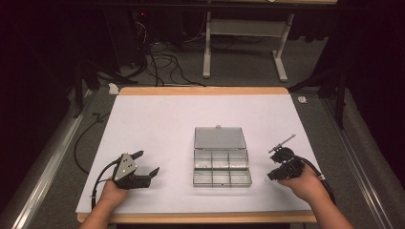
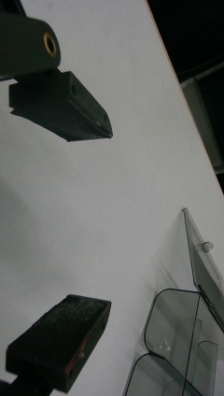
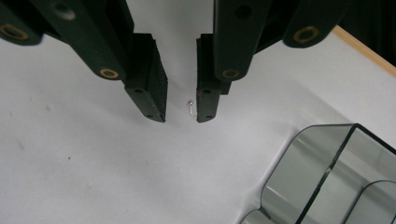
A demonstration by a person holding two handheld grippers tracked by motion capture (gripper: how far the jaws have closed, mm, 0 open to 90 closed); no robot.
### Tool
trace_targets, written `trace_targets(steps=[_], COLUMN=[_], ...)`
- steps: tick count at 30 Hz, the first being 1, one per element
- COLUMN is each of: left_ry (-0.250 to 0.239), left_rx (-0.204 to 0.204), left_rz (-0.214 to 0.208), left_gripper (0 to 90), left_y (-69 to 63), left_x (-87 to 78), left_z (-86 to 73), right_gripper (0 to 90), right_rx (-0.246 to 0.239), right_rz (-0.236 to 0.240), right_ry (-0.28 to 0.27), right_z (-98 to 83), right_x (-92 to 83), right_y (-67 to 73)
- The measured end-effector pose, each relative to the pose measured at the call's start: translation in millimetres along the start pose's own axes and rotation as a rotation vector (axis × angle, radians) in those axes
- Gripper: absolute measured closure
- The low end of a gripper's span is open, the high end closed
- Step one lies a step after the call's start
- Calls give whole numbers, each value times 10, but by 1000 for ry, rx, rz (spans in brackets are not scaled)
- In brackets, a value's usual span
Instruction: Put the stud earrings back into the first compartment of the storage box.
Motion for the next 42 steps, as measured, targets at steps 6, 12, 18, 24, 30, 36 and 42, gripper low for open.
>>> trace_targets(steps=[6,12,18,24,30,36,42], left_ry=[7,5,6,1,-5,-2,3], left_rx=[-5,-8,1,10,12,6,2], left_rz=[-6,-10,-12,-9,-10,-11,-12], left_gripper=[151,150,151,150,150,151,150], left_y=[-2,-3,-11,-18,-18,-12,-11], left_x=[8,8,6,4,-2,-1,5], left_z=[-5,-4,-4,-1,3,2,-2], right_gripper=[814,822,827,855,900,900,900], right_rx=[-11,-16,-20,-65,-75,-72,-76], right_rz=[17,30,28,5,-8,6,-13], right_ry=[25,41,51,85,97,98,73], right_z=[-8,4,-17,-37,-31,-26,34], right_x=[28,117,183,231,230,224,141], right_y=[110,175,184,191,187,182,140])
Point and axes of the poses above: each handheld gripper's, and its own axes: x roughly forward along the jaws, z roughly out of its top, y roughly to its left, the point moved 9 cm from there along x, roughly forward along the jaws, and after that the axes turned 14 degrees about -y, right-handed, at the moved point
